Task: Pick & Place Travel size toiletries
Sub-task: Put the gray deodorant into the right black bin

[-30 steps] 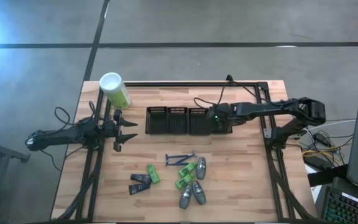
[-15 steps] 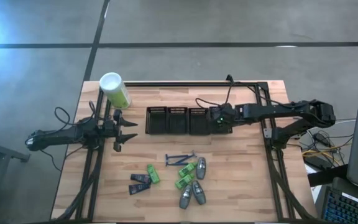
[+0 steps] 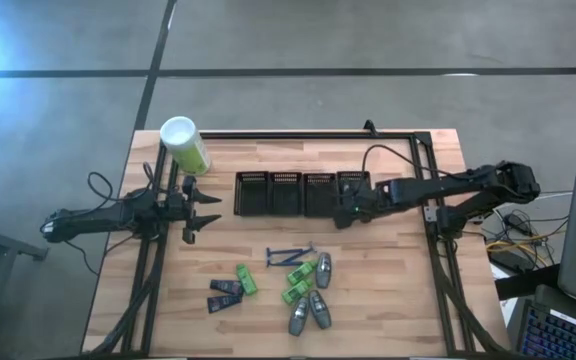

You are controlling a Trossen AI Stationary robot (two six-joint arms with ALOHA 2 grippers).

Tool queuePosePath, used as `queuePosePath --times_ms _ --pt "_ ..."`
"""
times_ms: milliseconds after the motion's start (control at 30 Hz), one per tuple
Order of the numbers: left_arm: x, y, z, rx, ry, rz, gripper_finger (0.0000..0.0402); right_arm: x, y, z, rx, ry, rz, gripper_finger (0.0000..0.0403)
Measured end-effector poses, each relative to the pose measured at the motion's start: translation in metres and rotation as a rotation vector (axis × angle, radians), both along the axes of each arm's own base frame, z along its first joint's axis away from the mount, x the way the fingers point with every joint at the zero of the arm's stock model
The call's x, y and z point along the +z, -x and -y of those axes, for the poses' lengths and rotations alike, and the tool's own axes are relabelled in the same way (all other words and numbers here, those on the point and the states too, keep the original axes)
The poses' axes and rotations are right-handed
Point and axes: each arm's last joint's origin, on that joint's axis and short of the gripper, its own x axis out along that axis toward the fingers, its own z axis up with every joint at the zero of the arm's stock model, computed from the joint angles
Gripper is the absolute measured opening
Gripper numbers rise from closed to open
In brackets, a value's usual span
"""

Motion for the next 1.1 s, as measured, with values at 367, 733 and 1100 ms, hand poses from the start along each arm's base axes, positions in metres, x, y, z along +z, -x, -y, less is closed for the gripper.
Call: queuePosePath --times_ms 367,733,1100 --pt "0.0 0.0 0.0 0.0 0.0 0.0 0.0218 0.001 -0.001 -0.03 0.029 -0.044 0.025 0.0315" --pt "0.0 0.0 0.0 0.0 0.0 0.0 0.0218 0.005 -0.008 -0.049 0.089 -0.062 0.146 0.0342" --pt "0.0 0.0 0.0 0.0 0.0 0.0 0.0218 -0.001 -0.016 -0.056 0.074 -0.14 0.319 0.0324"
